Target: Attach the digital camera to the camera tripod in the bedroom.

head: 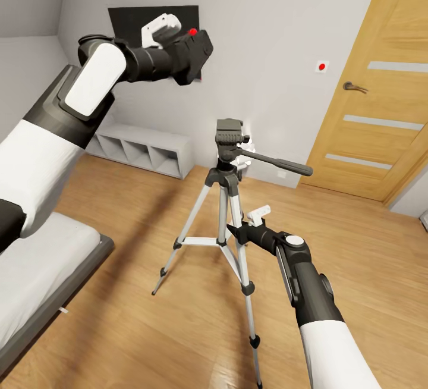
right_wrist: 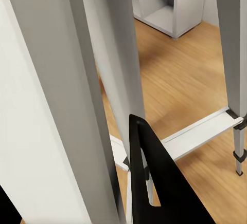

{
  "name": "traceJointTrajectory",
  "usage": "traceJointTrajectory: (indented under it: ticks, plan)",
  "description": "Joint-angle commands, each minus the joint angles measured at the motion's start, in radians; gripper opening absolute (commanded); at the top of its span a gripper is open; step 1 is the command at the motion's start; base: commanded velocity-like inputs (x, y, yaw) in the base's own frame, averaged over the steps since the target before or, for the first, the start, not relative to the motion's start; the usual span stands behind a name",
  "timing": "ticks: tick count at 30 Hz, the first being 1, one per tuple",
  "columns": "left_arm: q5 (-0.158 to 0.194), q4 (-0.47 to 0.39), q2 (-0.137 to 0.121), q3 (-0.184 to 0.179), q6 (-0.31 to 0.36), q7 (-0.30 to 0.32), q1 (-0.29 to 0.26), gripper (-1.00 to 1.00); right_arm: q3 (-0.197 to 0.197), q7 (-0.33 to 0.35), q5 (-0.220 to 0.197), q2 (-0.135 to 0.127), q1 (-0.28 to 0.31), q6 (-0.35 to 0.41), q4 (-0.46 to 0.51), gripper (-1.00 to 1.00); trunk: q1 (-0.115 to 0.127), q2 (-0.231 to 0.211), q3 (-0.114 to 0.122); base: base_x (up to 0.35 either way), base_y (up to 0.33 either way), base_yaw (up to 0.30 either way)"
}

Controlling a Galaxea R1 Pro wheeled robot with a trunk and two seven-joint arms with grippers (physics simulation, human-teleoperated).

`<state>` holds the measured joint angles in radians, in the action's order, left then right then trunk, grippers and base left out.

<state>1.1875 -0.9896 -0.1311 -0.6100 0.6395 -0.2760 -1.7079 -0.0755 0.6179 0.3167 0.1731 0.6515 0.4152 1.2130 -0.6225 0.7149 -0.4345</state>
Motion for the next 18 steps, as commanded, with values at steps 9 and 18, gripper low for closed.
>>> traceJointTrajectory:
  ticks: [9, 18]
  plan:
    - [-0.025, 0.09, -0.073, -0.008, -0.001, 0.49, -0.001, -1.0, -0.006, 0.008, 0.048, 0.001, 0.0, 0.028, -0.03, -1.0, 0.0, 0.001, -0.001, 0.0, 0.0, 0.0]
    - [-0.116, 0.094, -0.087, -0.007, -0.005, 0.656, -0.001, -1.0, -0.006, 0.008, 0.047, 0.001, 0.001, 0.028, -0.03, -1.0, 0.0, 0.001, -0.001, 0.0, 0.0, 0.0]
